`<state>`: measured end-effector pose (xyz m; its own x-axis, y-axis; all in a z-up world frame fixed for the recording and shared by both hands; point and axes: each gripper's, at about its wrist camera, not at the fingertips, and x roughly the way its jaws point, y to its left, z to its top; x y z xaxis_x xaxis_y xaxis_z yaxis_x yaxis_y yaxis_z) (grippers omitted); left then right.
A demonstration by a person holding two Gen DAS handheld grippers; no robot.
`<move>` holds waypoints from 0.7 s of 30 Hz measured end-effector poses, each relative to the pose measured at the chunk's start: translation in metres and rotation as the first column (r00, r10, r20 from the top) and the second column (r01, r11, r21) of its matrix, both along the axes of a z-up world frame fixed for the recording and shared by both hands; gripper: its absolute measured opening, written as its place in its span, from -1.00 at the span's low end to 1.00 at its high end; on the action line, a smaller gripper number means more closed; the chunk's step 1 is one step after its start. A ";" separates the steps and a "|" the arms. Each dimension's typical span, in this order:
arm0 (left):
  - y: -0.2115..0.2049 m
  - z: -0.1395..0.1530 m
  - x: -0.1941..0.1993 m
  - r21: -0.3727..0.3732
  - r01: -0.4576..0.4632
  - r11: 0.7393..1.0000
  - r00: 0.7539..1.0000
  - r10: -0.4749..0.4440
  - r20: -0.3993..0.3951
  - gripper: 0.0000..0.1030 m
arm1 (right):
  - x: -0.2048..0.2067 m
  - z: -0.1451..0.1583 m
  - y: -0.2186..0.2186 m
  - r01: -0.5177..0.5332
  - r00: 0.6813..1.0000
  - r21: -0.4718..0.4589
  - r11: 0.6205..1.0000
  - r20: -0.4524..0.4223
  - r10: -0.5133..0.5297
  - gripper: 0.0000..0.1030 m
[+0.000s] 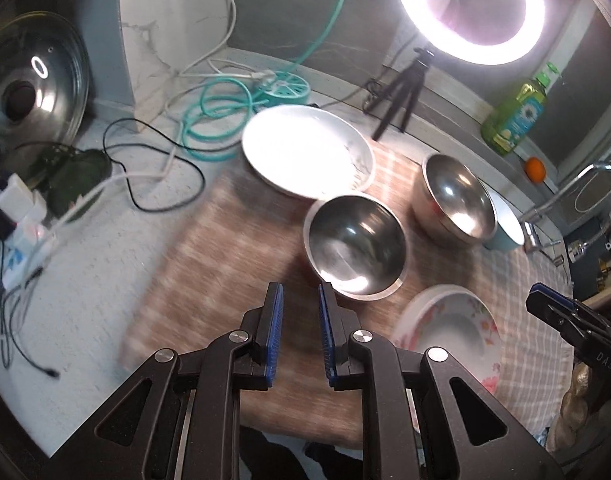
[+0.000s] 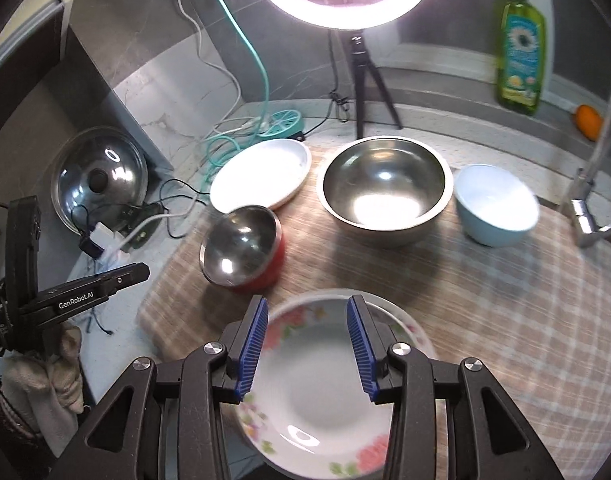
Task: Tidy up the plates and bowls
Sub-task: 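Move both tools to the rim of the white leaf-pattern plate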
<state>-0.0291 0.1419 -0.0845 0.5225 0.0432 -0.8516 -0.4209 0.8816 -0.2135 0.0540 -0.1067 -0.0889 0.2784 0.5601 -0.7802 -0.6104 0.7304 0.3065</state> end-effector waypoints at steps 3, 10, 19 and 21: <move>0.037 0.000 0.017 -0.016 0.026 1.000 1.000 -0.026 0.000 -0.70 | 0.011 0.000 0.021 0.034 0.999 0.018 0.999 -0.033 -0.033 -0.27; 0.095 -0.012 0.067 -0.021 0.145 0.989 0.989 -0.145 -0.030 -0.70 | 0.042 -0.004 0.070 0.145 0.986 0.040 0.989 -0.092 -0.141 -0.27; 0.124 -0.043 0.130 -0.079 0.233 0.969 0.969 -0.238 -0.063 -0.70 | 0.098 -0.032 0.128 0.226 0.953 -0.011 0.974 -0.203 -0.223 -0.28; 0.127 -0.048 0.141 -0.086 0.239 0.967 0.968 -0.245 -0.063 -0.70 | 0.111 -0.040 0.136 0.233 0.945 -0.040 0.972 -0.226 -0.236 -0.29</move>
